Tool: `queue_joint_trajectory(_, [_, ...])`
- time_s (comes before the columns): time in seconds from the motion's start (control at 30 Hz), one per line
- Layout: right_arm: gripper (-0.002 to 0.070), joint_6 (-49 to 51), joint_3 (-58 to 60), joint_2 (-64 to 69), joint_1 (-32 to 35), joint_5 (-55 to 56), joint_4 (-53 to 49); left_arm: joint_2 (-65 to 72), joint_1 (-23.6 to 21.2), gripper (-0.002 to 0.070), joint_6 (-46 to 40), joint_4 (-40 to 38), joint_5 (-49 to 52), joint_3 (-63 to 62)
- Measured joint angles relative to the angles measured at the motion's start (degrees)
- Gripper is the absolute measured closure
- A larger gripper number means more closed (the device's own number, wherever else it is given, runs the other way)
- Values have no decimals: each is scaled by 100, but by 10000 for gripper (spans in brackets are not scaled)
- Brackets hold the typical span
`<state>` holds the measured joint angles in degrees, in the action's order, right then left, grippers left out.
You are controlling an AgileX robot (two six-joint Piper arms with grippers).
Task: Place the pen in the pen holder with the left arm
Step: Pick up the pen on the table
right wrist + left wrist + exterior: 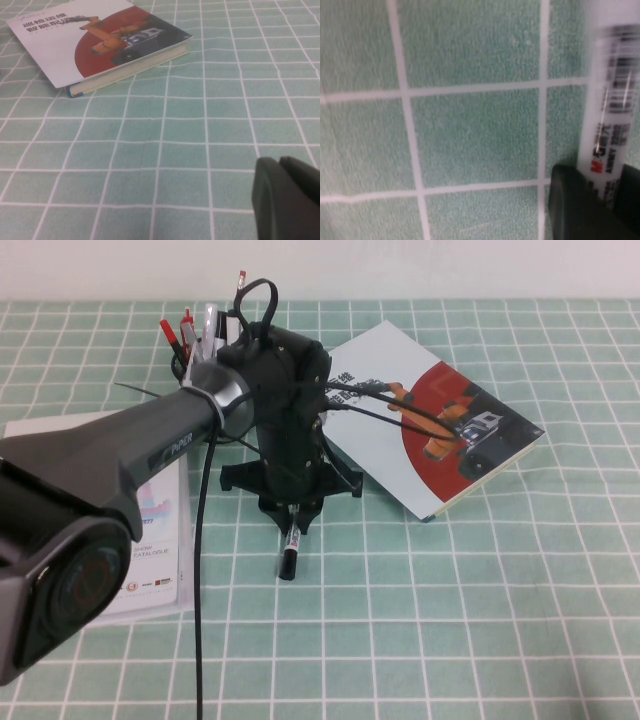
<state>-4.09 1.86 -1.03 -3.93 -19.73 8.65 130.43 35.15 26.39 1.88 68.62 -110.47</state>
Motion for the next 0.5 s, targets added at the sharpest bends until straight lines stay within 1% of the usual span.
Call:
queue_joint_trajectory(0.03, [696,0,0,0,0,0,0,0,0,568,-100,0,-2,0])
queue_joint_trajectory(0.2, [696,0,0,0,0,0,0,0,19,566,-609,39,9,0])
queue_joint_trajectory(0.4, [696,0,0,0,0,0,0,-130,94,566,-934,48,74,10])
queue_joint_trajectory(0.5, [696,0,0,0,0,0,0,-441,193,566,-1047,273,100,22])
